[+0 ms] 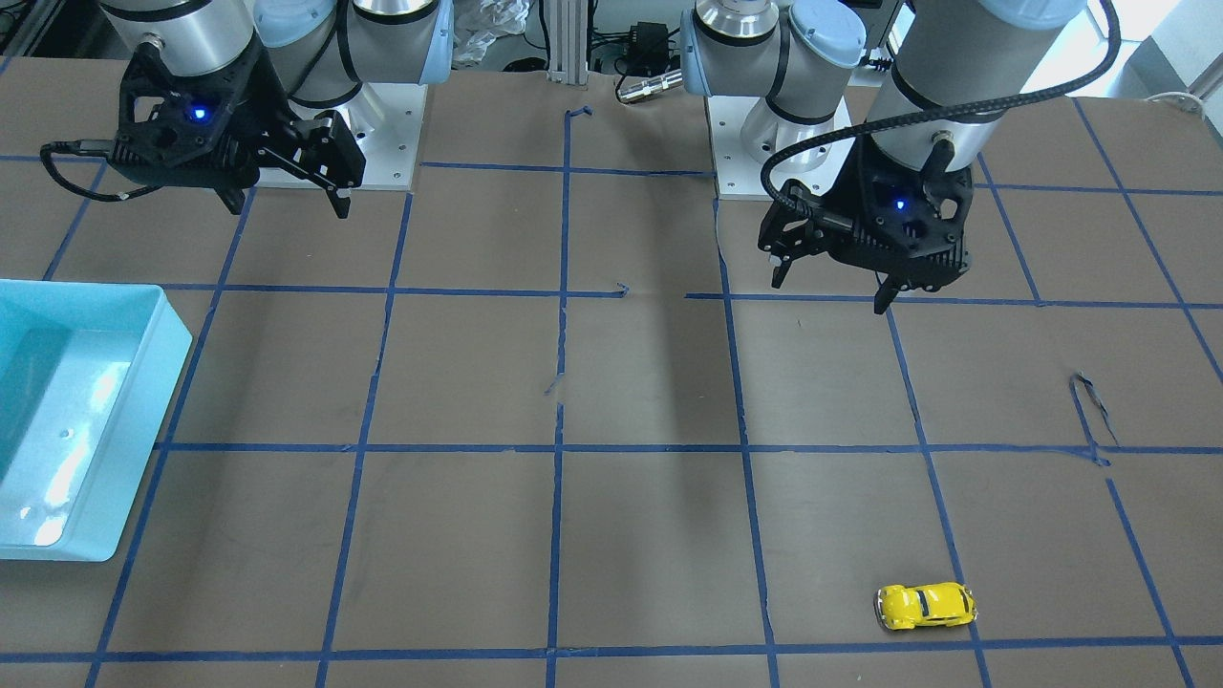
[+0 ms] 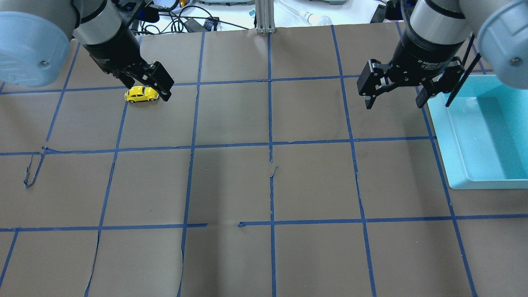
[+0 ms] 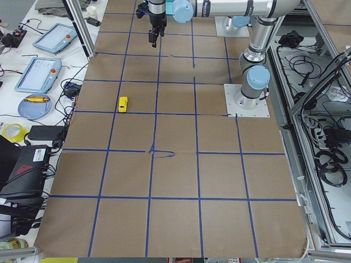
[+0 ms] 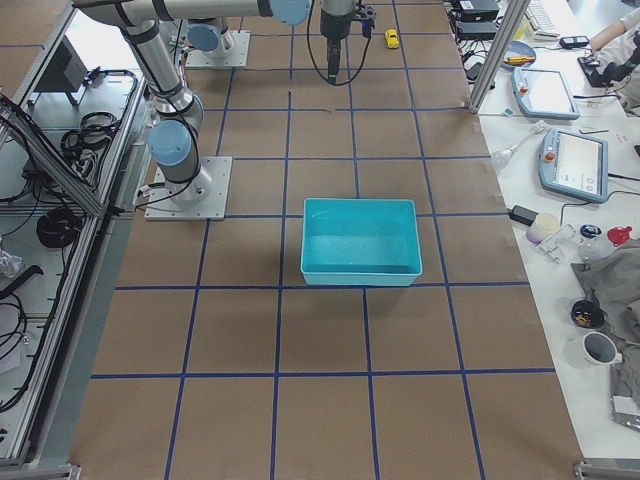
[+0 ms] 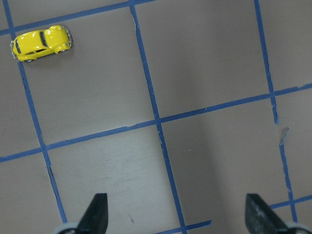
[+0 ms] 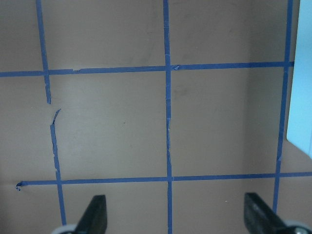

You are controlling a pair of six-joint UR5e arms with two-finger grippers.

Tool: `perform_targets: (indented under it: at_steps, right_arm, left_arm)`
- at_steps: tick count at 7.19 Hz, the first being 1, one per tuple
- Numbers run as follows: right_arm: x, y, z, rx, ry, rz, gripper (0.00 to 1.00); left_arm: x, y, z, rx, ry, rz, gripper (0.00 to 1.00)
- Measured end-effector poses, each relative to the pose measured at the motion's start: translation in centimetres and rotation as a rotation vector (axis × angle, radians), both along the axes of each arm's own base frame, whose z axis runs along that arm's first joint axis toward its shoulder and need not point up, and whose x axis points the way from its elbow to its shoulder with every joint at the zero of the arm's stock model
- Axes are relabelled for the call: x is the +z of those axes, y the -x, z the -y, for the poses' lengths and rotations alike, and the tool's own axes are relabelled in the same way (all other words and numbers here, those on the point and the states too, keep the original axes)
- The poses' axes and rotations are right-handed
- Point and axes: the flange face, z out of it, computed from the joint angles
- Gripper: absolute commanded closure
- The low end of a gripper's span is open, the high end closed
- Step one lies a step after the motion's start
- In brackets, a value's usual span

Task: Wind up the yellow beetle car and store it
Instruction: 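Lower the left gripper down onto the yellow toy car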

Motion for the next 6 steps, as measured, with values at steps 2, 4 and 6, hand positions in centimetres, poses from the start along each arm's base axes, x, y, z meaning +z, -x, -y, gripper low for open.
perform_targets:
  at_steps: [2,4,6]
  right_arm:
    - [0.0,0.0,0.0,0.001,-0.002,0.000,0.00]
    - [-0.1,0.0,0.0,0.001,-0.005,0.000,0.00]
    - [-0.1,0.0,0.0,0.001,-0.006,0.000,0.00]
  left_arm:
    - [-2.8,-3.4,2.4,-0.228,-0.032,-0.010,0.00]
    - [-6.6,-6.7,6.6,-0.400,-0.033,-0.018,0.00]
    - [-10.0,-9.0,11.7,-0.527,-0.028,-0.015,0.00]
